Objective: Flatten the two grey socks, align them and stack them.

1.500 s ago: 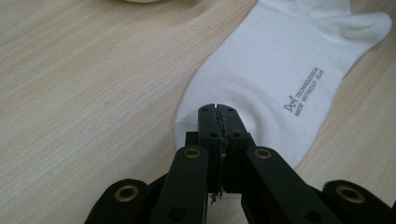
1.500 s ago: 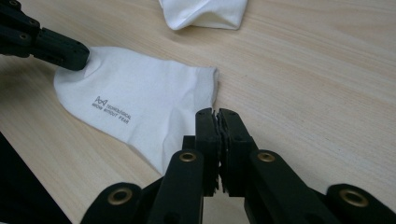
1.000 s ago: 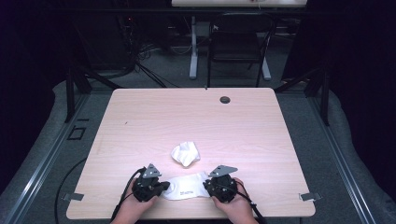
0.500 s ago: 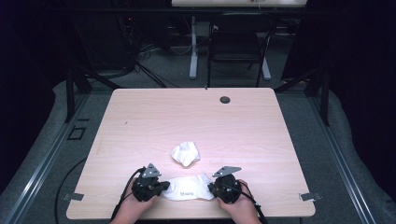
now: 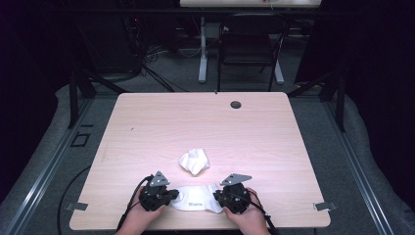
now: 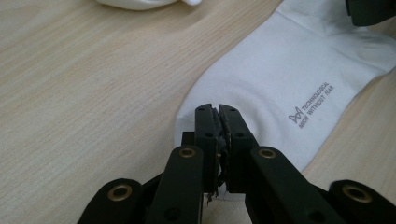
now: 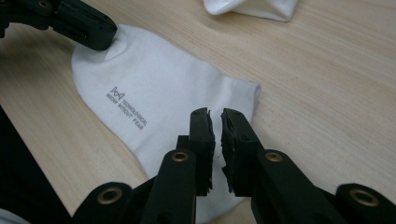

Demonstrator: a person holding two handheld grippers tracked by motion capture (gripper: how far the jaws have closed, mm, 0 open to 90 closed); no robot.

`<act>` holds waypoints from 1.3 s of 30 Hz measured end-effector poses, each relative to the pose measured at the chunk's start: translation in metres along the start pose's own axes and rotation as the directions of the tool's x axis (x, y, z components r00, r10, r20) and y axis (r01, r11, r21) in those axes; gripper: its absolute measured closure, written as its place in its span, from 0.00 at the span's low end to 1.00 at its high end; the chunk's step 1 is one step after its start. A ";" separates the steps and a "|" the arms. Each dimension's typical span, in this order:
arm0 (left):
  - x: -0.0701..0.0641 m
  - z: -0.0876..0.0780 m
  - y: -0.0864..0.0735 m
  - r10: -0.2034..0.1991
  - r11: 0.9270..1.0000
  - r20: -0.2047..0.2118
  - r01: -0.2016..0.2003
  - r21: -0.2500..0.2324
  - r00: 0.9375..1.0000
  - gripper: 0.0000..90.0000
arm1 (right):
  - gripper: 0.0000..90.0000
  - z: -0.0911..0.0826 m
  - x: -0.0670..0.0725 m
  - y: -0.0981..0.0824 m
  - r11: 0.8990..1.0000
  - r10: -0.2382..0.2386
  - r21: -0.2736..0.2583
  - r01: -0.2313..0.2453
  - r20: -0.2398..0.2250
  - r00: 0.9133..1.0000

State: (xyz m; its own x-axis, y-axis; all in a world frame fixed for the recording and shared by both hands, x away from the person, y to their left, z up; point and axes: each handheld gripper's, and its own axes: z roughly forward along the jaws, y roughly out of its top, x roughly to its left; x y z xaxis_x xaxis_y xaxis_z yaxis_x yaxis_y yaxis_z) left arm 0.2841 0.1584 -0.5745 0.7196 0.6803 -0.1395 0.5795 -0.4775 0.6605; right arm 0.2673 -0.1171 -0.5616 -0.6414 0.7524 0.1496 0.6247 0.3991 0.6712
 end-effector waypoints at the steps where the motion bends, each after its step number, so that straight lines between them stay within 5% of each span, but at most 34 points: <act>1: 0.000 0.000 0.000 0.000 1.000 0.000 0.000 0.000 1.000 0.97 | 0.92 0.004 -0.001 0.001 1.000 -0.002 -0.008 0.002 0.007 1.000; 7: 0.000 0.000 0.000 -0.008 1.000 0.003 0.008 0.005 1.000 0.97 | 0.93 0.011 -0.006 -0.001 0.999 0.007 0.034 -0.008 0.018 1.000; 24: -0.001 -0.002 -0.001 -0.013 1.000 0.008 0.013 0.010 1.000 0.95 | 0.92 0.007 -0.009 -0.003 0.999 0.032 0.038 -0.032 0.016 0.999; 39: 0.003 -0.010 0.003 -0.034 0.998 0.019 0.035 -0.050 0.999 0.75 | 0.75 0.000 -0.009 0.001 1.000 0.012 -0.026 -0.012 -0.004 1.000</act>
State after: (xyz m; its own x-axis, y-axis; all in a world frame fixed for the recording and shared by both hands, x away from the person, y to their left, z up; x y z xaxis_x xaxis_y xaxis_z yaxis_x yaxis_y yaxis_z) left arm 0.2839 0.1646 -0.5659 0.7068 0.6853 -0.1755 0.5839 -0.4250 0.6917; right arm 0.2729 -0.1236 -0.5622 -0.6359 0.7548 0.1609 0.6207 0.3763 0.6878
